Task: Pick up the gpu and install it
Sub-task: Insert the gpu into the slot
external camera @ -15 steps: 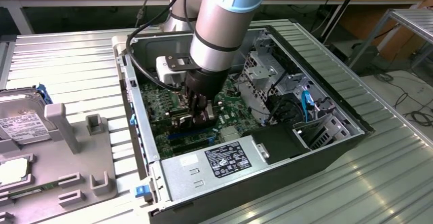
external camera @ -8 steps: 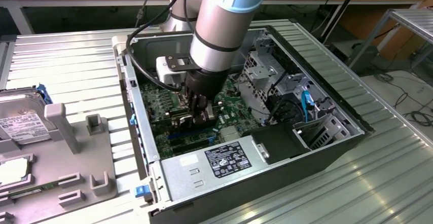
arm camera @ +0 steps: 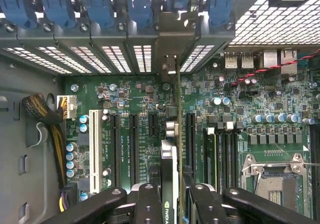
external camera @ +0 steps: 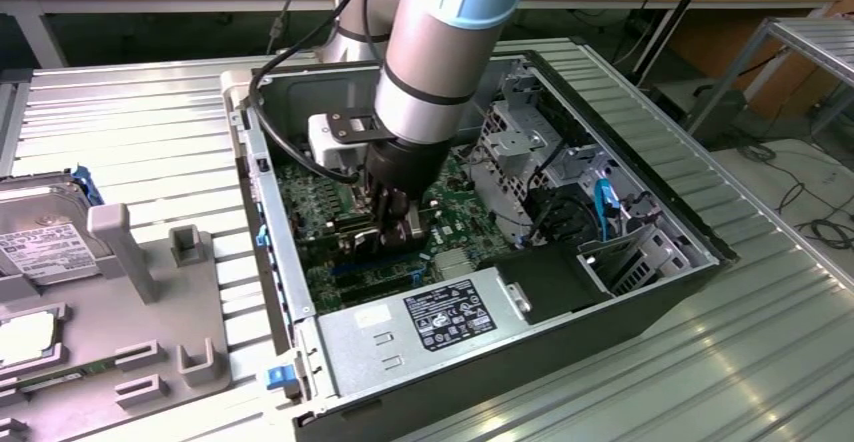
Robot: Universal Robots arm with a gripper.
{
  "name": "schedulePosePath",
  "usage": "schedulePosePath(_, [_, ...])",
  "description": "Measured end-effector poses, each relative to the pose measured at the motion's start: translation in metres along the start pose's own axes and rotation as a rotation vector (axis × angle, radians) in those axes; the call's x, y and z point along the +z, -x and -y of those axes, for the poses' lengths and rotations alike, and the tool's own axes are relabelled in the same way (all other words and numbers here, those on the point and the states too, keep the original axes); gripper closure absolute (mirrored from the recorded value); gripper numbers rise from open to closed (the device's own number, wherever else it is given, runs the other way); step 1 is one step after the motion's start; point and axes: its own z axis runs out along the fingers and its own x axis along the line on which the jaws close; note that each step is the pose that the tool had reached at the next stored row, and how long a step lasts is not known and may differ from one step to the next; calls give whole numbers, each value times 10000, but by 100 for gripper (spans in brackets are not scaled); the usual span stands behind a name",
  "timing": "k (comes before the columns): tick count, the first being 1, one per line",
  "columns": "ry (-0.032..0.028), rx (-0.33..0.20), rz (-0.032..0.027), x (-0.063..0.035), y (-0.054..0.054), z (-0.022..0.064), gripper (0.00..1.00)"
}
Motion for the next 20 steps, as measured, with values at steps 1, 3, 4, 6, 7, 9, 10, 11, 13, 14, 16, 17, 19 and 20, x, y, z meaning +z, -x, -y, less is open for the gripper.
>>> schedulePosePath(1, [1,0,-2,4,-1,0,73])
schedulePosePath(3, [3,0,-6,17,-4,2,73])
schedulePosePath(4, [2,0,-4,21,-4,3,73])
schedulePosePath(6, [1,0,-2,27,-5,3,73])
schedulePosePath(7, [2,0,-4,28,-5,2,73])
schedulePosePath(9, [1,4,-2,30,-5,-2,73])
schedulePosePath(10, [2,5,-1,32,-5,-3,73])
schedulePosePath(11, [-1,5,-1,38,-5,-6,73])
schedulePosePath(13, [0,6,-2,39,-5,-8,73])
schedulePosePath(14, [0,5,0,40,-5,-8,73])
schedulePosePath(16, [0,5,0,40,-5,-8,73])
schedulePosePath(17, [0,6,0,40,-5,-8,73])
schedulePosePath(19, [0,5,0,40,-5,-8,73])
schedulePosePath(20, [0,6,0,40,-5,-9,73])
